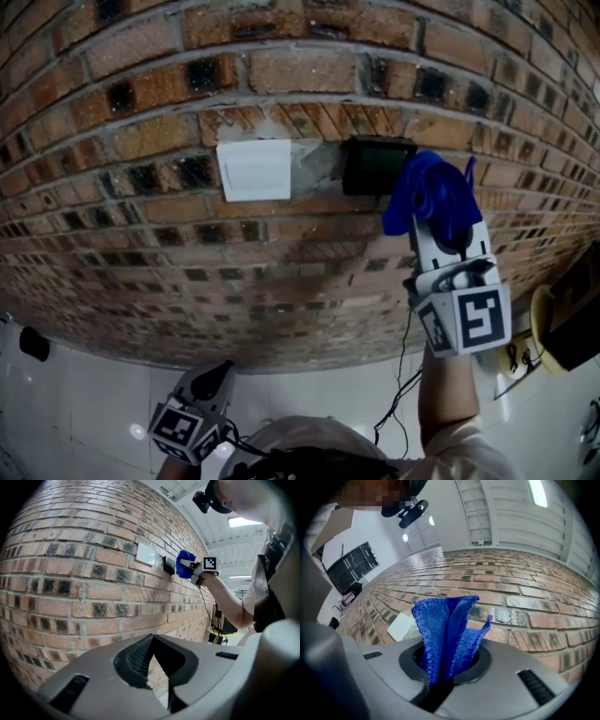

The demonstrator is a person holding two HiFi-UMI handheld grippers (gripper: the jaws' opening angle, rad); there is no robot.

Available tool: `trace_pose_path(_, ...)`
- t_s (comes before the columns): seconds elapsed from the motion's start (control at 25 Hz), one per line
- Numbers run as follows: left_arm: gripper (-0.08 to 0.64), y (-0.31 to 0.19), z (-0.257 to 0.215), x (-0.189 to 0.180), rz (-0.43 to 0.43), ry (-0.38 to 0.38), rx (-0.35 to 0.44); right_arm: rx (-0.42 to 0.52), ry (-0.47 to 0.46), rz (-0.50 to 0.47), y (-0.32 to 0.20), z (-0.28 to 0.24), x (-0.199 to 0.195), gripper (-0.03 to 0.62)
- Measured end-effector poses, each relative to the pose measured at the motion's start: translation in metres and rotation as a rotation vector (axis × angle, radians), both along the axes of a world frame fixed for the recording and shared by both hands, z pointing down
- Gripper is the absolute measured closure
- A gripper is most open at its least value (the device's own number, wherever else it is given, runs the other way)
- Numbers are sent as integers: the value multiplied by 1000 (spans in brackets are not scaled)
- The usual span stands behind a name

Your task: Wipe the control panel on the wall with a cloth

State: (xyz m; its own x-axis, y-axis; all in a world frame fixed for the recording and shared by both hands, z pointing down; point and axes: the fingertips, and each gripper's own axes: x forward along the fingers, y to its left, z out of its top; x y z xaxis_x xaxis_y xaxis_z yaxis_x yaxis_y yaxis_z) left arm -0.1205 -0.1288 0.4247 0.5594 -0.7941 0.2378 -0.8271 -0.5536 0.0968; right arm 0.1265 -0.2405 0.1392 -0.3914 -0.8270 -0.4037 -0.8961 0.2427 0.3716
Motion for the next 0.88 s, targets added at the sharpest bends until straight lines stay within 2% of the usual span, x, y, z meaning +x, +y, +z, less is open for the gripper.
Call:
trace_pose_path(0.12,558,1,-3,8,11,-13,11,-12,-12,47,-14,-2,23,503)
trace_pose_path(0.28,560,6,-4,10,-7,-15,15,-23,-1,34,-25,-1,16,503)
trace_pose_path(0.6,558,14,-1,-6,-68,-4,6,-8,56,-83,-27,4,-59,503)
trace_pose_path(0.88,558,21,2,-26,-106,-5,3,-78,70,-202,-30,25,-128,503)
